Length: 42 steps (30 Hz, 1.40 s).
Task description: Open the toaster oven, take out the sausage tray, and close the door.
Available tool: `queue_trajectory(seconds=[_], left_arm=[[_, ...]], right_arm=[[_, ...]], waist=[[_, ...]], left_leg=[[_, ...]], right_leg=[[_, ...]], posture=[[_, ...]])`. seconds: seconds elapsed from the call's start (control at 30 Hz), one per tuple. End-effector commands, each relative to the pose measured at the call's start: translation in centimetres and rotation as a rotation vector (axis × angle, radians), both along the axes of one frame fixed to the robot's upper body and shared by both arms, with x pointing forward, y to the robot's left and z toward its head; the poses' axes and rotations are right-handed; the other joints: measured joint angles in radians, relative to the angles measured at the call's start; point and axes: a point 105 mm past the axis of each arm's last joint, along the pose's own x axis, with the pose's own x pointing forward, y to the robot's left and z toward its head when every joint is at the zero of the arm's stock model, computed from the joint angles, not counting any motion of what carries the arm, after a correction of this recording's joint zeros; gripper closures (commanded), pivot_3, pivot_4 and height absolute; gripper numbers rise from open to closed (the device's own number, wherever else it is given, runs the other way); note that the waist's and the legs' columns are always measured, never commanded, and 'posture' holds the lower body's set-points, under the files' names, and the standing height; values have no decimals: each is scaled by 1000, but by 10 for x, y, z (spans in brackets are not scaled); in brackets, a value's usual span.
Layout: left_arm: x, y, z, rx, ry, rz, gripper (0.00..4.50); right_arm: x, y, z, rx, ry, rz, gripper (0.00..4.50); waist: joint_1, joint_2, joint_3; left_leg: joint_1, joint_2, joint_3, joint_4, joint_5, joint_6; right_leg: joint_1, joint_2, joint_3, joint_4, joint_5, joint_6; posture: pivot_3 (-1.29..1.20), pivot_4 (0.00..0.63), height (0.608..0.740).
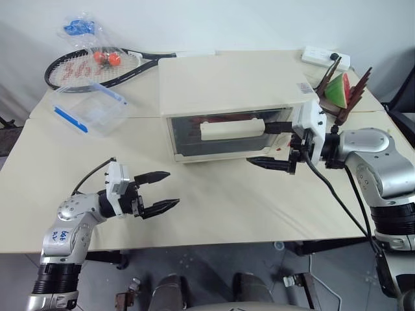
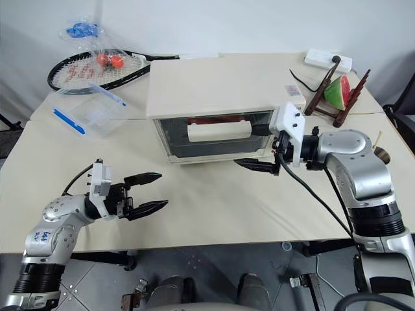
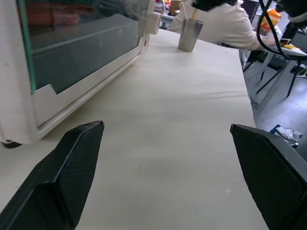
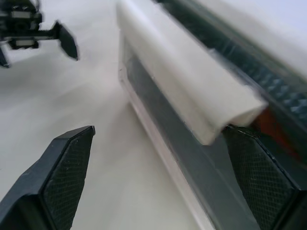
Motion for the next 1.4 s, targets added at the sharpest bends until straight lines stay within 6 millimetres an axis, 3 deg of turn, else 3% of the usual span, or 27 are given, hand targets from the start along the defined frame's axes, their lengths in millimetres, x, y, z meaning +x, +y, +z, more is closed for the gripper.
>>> queue_trajectory(seconds=[0.03,0.3,0.57,0.67,0.8,1.0,1.1,1.4], left_arm=[[-3,0,11,-8,-47,-4,0],[5,9,22,-73,-4,49,0],[16,41,52,-208,69,163,0],[6,54,67,-264,63,97,527],[3,56,74,-248,92,54,1722],[11,39,80,-240,72,-19,3552],[24,28,80,-229,42,-41,4483],[48,-2,62,-78,85,-160,4483]], right_arm=[[-5,0,9,11,-62,26,76],[-24,13,22,34,-92,116,76],[-55,27,-15,-38,-8,202,76],[-58,30,-26,-45,7,203,0],[-58,31,-30,-46,8,201,0],[-56,33,-32,-44,0,196,0],[-55,34,-32,-39,-1,193,0],[-59,32,-34,-41,13,163,0]], waist=[[0,0,0],[1,0,0],[-3,0,0],[-6,0,0],[-10,1,0],[-17,0,0],[-19,0,0],[-19,0,1]], left_leg=[[0,0,0,0,0,0],[0,0,0,0,0,0],[0,1,1,-2,-1,-1],[0,1,1,-2,-1,-1],[0,1,1,-2,-1,-1],[0,1,1,-2,-1,-1],[0,1,1,-2,-1,-2],[0,1,2,-2,-1,-2]], right_leg=[[0,0,0,0,0,0],[0,0,0,0,0,0],[-2,0,-3,0,0,-1],[-2,0,-3,0,0,-1],[-2,0,-3,0,-1,-1],[-2,0,-3,1,-1,-1],[-2,0,-4,1,-1,-1],[-2,0,-4,1,-1,-1]], posture=[[0,150,740],[0,150,740],[0,150,740],[0,150,740],[0,150,740],[0,150,740],[0,150,740],[0,150,740]])
